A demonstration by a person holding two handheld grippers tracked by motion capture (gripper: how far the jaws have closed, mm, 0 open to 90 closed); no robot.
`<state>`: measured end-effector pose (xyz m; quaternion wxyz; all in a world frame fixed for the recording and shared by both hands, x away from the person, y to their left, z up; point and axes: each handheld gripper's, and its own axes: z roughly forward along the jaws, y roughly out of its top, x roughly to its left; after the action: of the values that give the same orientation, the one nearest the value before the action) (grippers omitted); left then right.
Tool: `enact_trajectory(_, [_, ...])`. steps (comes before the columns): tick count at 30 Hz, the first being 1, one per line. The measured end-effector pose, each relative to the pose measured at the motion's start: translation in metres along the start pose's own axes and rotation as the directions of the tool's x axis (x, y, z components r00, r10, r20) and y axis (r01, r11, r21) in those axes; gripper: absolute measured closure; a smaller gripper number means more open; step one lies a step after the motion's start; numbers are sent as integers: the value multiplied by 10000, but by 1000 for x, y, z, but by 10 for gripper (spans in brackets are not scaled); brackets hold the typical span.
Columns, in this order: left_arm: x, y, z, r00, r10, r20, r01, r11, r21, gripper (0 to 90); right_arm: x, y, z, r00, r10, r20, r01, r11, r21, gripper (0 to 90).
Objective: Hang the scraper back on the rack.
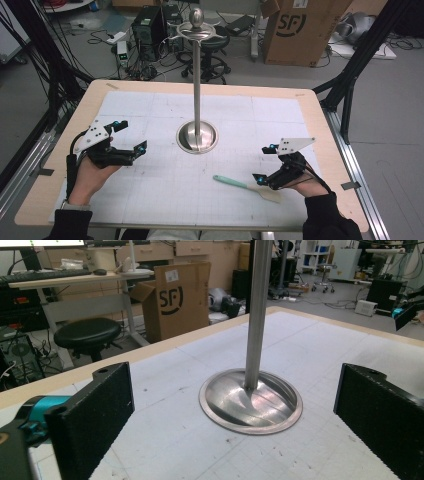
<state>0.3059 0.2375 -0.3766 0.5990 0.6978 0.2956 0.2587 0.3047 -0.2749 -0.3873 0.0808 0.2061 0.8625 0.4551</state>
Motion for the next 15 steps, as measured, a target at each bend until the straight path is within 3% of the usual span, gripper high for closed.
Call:
enact_trajectory(3, [-1, 0, 1, 10000, 12, 65, -12, 10000, 16, 32, 3, 1, 9, 9996, -283, 38, 279, 9968, 752, 3])
enact_trajectory(4, [-2, -1, 1, 10000, 5, 82, -5, 10000, 31, 32, 3, 1, 9, 9996, -283, 38, 279, 9968, 752, 3])
enact_trajectory(6, [-2, -1, 2, 10000, 16, 92, -17, 10000, 96, 32, 8, 1, 18, 9993, -327, -163, 351, 9840, 1749, 5])
enact_trajectory(7, [-2, -1, 2, 10000, 32, 94, -34, 9999, 111, 32, 8, 1, 18, 9993, -327, -163, 351, 9840, 1749, 5])
enact_trajectory(8, [-2, -1, 2, 9999, 41, 105, -42, 9999, 128, 32, 9, 1, 21, 9990, -400, -204, 434, 9768, 2095, 10])
enact_trajectory(9, [-2, -1, 2, 9999, 27, 106, -28, 9999, 105, 32, 11, 0, 25, 9973, -608, -421, 700, 9599, 2716, 59])
enact_trajectory(11, [-3, -1, 2, 10000, 4, 90, -5, 10000, 90, 32, 12, -1, 26, 9967, -671, -463, 777, 9541, 2894, 71])
enact_trajectory(13, [-2, -1, 2, 9999, 18, 114, -19, 9999, 107, 32, 13, -1, 29, 9955, -721, -623, 879, 9467, 3099, 144])
enact_trajectory(15, [-2, -2, 2, 9999, 34, 104, -35, 9999, 158, 33, 14, -1, 32, 9942, -856, -650, 1029, 9327, 3458, 167])
